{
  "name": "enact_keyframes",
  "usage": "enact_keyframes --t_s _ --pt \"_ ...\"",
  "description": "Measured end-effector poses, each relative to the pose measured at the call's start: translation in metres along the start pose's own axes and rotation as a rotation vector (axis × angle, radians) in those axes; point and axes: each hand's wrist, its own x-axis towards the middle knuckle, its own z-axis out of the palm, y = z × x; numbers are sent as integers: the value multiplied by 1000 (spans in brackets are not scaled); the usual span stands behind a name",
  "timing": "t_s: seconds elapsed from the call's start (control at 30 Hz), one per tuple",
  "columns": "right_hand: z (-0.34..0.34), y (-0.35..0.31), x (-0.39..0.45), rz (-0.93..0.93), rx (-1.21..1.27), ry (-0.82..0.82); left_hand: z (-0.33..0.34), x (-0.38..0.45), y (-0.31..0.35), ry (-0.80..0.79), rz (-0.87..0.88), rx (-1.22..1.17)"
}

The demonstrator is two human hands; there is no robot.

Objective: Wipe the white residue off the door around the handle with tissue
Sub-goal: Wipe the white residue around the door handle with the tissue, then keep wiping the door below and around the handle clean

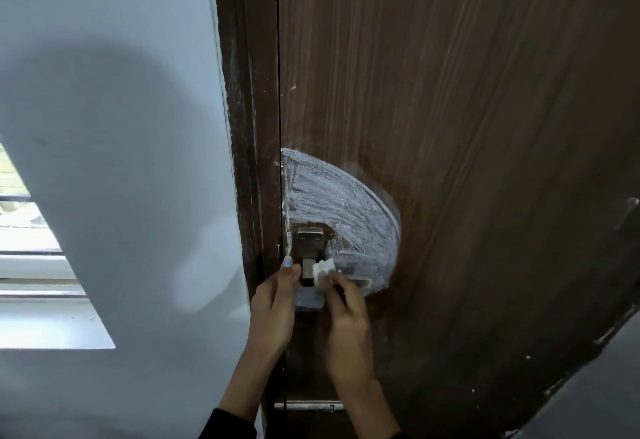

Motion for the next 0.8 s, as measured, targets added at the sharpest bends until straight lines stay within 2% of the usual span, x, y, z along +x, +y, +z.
enact_keyframes --t_s 0.07,0.17,0.23,0.33,0.43,0.5,0.57,0.63,0.73,0.8 --pt "-7 12 2 72 0 90 2 -5 1 -7 17 65" --pt "-3 15 4 114 26 113 7 -11 0 14 56 134" --pt "6 6 2 113 156 49 8 -14 1 40 72 130" --pt "12 -4 -3 -6 201 -90 8 -12 3 53 50 130" --pt "4 -9 1 40 358 -88 2 -11 10 36 82 194" --pt "-11 -15 12 117 534 -1 -5 -4 29 86 222 337" --pt "-29 -27 29 127 689 68 -11 10 57 233 490 475" --pt "-43 -38 50 75 745 128 -15 28 91 384 757 504" --pt "-54 -55 88 -9 585 264 -19 73 131 513 1004 682" --pt "-53 -66 111 -78 449 374 -27 104 146 539 1063 860"
